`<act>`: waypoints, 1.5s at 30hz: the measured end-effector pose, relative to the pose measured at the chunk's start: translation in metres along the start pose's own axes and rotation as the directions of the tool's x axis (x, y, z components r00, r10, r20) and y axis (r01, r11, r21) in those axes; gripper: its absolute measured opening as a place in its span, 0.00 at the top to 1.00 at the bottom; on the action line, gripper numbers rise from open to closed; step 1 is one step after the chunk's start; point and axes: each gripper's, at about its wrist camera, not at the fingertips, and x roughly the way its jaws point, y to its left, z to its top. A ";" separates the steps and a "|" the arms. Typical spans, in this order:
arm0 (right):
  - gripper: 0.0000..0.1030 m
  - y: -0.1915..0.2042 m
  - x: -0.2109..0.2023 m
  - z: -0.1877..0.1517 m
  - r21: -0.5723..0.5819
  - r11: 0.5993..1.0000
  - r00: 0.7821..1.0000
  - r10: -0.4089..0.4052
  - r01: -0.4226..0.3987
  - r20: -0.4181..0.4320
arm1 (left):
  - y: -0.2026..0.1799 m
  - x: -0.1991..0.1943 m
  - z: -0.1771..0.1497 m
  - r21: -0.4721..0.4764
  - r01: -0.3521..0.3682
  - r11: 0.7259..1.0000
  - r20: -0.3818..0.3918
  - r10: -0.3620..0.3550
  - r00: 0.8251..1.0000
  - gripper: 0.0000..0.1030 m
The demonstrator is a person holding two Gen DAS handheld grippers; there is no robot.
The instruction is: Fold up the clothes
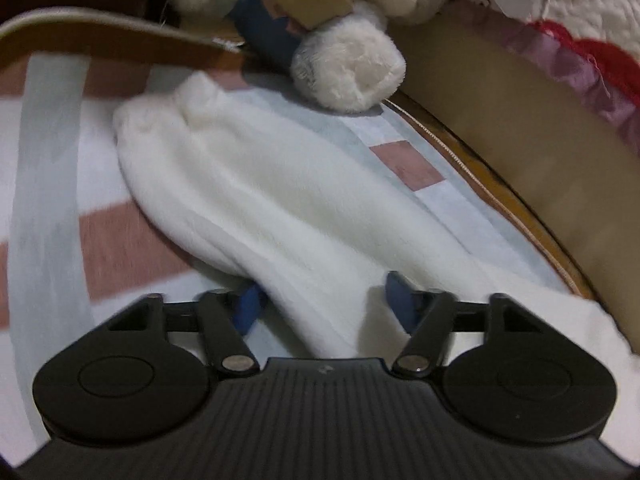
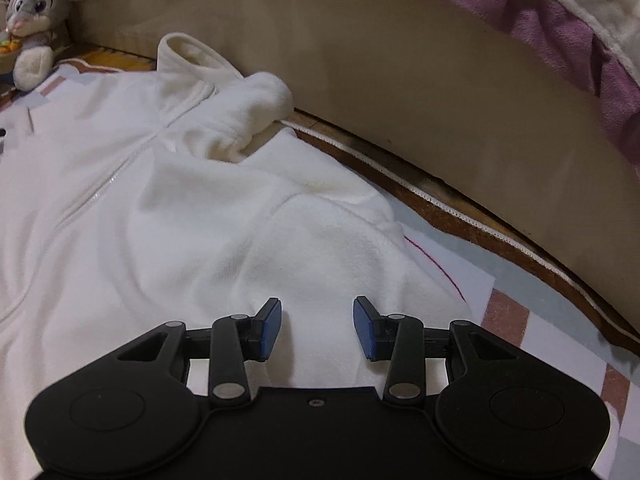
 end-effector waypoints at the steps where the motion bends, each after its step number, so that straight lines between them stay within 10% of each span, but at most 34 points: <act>1: 0.54 0.002 0.004 0.000 -0.007 1.000 1.000 -0.004 0.004 -0.010 | 0.007 -0.004 0.001 0.002 -0.003 1.000 0.005 0.003 1.000 0.95; 6: 0.54 0.014 0.018 -0.001 -0.043 0.999 0.998 -0.027 0.025 -0.049 | 0.031 -0.040 -0.009 0.051 -0.051 0.997 0.140 0.043 0.989 0.94; 14: 0.54 -0.013 -0.009 -0.011 0.031 0.999 0.999 -0.040 0.040 -0.018 | 0.011 -0.068 -0.015 0.089 -0.193 0.977 0.143 0.179 0.973 0.76; 20: 0.52 -0.051 -0.043 -0.022 0.198 0.979 0.999 -0.047 0.045 0.006 | -0.057 -0.151 -0.059 0.336 0.074 0.939 0.165 -0.136 0.977 0.76; 25: 0.52 -0.086 -0.067 -0.052 0.508 0.858 0.995 0.098 -0.077 -0.015 | -0.117 -0.203 -0.132 0.321 0.306 0.896 -0.005 -0.321 0.947 0.74; 31: 0.52 -0.068 -0.098 -0.098 0.351 0.932 0.992 0.112 -0.086 -0.056 | -0.167 -0.266 -0.230 0.282 0.463 0.841 -0.188 -0.424 0.886 0.74; 33: 0.52 -0.063 -0.105 -0.112 0.282 0.955 0.992 0.114 -0.092 -0.061 | -0.183 -0.283 -0.262 0.304 0.529 0.792 -0.252 -0.468 0.847 0.74; 39: 0.46 -0.053 -0.109 -0.144 0.036 0.995 0.995 0.095 -0.094 -0.026 | -0.243 -0.315 -0.332 0.471 0.586 0.660 -0.378 -0.449 0.810 0.73; 45: 0.41 -0.042 -0.114 -0.176 -0.212 0.974 0.996 0.085 -0.081 0.012 | -0.266 -0.322 -0.362 0.448 0.616 0.648 -0.442 -0.438 0.783 0.68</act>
